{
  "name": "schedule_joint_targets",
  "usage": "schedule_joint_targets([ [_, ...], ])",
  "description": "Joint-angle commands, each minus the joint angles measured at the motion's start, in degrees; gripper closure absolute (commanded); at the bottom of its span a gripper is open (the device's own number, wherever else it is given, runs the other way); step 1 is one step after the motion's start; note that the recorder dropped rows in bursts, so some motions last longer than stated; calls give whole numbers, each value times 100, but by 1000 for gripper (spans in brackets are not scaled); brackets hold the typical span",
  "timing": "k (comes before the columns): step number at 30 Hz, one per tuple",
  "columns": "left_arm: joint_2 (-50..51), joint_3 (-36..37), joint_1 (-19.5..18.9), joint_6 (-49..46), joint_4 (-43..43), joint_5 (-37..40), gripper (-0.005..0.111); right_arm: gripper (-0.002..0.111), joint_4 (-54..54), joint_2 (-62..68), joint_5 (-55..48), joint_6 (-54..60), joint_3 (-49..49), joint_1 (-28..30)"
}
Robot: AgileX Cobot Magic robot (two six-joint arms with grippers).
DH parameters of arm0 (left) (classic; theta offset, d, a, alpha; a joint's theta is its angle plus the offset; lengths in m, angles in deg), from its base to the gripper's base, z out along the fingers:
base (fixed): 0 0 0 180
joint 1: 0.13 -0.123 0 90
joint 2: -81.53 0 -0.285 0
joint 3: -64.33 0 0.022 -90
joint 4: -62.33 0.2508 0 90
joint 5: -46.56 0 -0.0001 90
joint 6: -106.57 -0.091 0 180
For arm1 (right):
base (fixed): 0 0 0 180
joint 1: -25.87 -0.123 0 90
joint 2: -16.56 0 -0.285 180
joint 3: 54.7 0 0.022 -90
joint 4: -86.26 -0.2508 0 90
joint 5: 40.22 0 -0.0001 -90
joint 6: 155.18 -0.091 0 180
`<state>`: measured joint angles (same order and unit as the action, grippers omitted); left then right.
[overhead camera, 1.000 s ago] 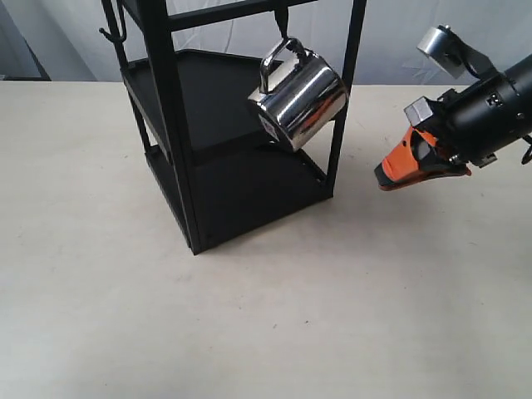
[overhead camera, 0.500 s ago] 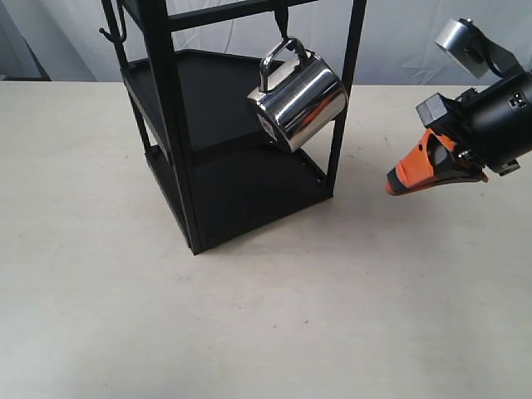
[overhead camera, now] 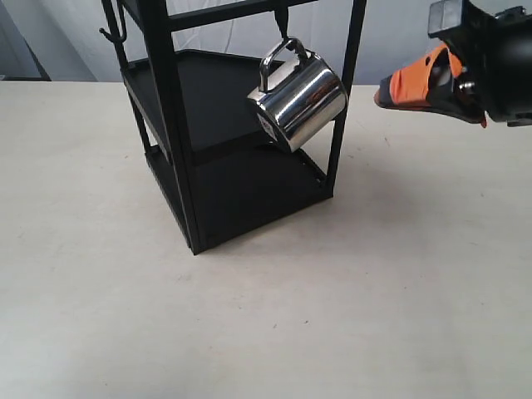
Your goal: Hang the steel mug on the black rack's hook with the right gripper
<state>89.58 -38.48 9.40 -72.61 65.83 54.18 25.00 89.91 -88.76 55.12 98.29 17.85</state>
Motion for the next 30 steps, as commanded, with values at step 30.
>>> schedule_joint_targets([
  [30,-27,2,27,14,37,-30,105,105,2537,-6556,3551,621,-5021,1823],
])
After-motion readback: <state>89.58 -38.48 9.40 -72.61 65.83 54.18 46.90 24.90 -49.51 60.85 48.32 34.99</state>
